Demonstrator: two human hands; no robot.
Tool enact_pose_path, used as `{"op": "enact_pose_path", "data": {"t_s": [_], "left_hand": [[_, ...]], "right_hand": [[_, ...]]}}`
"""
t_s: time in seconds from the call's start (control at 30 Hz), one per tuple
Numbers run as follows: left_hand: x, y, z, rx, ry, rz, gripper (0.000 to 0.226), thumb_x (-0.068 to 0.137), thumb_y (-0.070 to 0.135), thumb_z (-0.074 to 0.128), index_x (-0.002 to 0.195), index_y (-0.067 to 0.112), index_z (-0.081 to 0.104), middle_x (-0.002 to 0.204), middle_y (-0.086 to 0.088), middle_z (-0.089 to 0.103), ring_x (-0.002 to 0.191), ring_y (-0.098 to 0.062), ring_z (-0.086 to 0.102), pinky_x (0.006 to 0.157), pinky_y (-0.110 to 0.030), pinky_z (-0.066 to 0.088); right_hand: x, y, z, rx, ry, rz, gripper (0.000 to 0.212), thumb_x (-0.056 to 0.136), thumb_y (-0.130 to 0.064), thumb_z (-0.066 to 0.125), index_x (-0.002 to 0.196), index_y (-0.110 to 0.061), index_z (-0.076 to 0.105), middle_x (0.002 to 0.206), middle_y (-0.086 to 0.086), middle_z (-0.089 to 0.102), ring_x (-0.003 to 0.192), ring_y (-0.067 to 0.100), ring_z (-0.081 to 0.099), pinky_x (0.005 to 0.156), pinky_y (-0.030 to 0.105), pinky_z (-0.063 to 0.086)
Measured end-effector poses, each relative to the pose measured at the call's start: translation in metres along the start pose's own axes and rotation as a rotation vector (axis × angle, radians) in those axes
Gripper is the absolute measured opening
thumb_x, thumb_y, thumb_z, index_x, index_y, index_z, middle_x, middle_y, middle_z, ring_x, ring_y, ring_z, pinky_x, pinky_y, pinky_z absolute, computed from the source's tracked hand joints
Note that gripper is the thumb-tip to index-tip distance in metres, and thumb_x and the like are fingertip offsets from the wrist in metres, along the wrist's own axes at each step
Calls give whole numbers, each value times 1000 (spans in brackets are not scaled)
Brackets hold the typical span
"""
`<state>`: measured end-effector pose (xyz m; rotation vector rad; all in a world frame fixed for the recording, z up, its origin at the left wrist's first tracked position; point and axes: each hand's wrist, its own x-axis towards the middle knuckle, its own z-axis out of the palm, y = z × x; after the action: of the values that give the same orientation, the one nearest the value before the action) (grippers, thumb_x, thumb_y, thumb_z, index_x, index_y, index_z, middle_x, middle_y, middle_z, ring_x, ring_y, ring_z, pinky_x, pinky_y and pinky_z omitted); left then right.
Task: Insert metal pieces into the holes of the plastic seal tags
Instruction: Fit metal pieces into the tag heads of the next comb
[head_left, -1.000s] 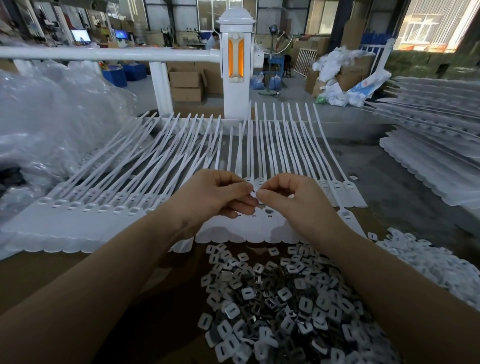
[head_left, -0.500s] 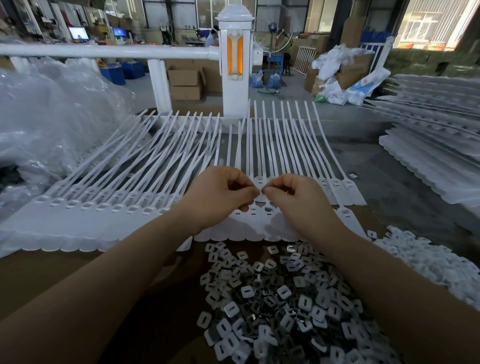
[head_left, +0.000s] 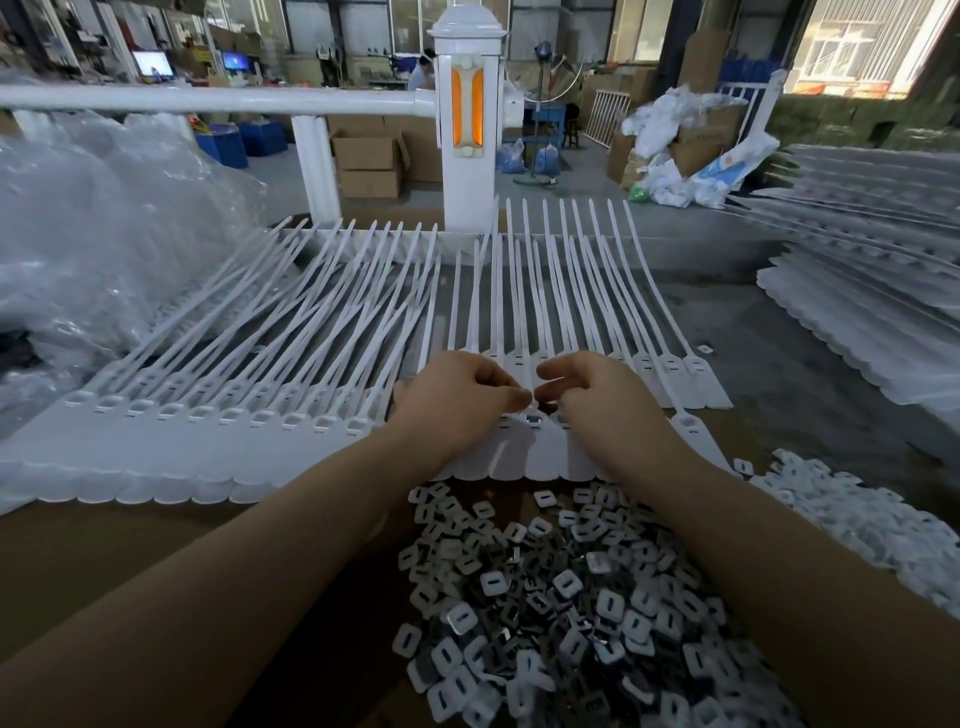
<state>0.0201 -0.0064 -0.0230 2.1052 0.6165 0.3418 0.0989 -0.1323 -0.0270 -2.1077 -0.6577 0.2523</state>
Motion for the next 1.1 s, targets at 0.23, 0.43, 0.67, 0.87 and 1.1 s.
{"op": "enact_pose_path", "data": {"t_s": [0.23, 0.43, 0.67, 0.87, 1.1], "left_hand": [[4, -8, 7, 142, 47, 10, 16, 83, 45, 70, 75, 31, 71, 78, 10, 72, 86, -11, 65, 103, -46, 41], [6, -10, 10, 287, 119, 69, 22, 84, 56, 63, 73, 36, 63, 73, 16, 66, 82, -2, 55, 85, -34, 19], [4, -13, 12, 344, 136, 156, 17, 83, 56, 63, 77, 41, 59, 69, 15, 57, 88, -11, 55, 84, -36, 24], [5, -9, 8, 433, 108, 293, 12, 88, 52, 62, 95, 44, 69, 78, 17, 56, 85, -2, 51, 88, -34, 20], [3, -12, -4, 506, 64, 493, 12, 90, 46, 62, 95, 46, 72, 81, 19, 59, 81, 6, 48, 92, -29, 16]], "right_hand": [[-1, -2, 1, -26, 12, -12, 38, 88, -5, 45, 120, -20, 59, 108, -2, 69, 93, 13, 64, 87, 39, 53], [-2, -2, 0, -46, 12, -28, 35, 91, -7, 46, 121, -20, 59, 107, -3, 69, 90, 11, 64, 84, 35, 54], [-1, -1, 0, -51, 15, -34, 35, 90, -7, 46, 119, -22, 59, 104, -4, 68, 87, 9, 64, 81, 33, 54], [-2, -2, 0, -35, 11, -32, 35, 90, -7, 45, 118, -21, 60, 106, -3, 69, 92, 11, 64, 86, 35, 54], [-2, -1, -1, -47, 15, -34, 33, 90, -8, 46, 117, -22, 60, 98, -5, 69, 85, 10, 65, 80, 33, 55]]}}
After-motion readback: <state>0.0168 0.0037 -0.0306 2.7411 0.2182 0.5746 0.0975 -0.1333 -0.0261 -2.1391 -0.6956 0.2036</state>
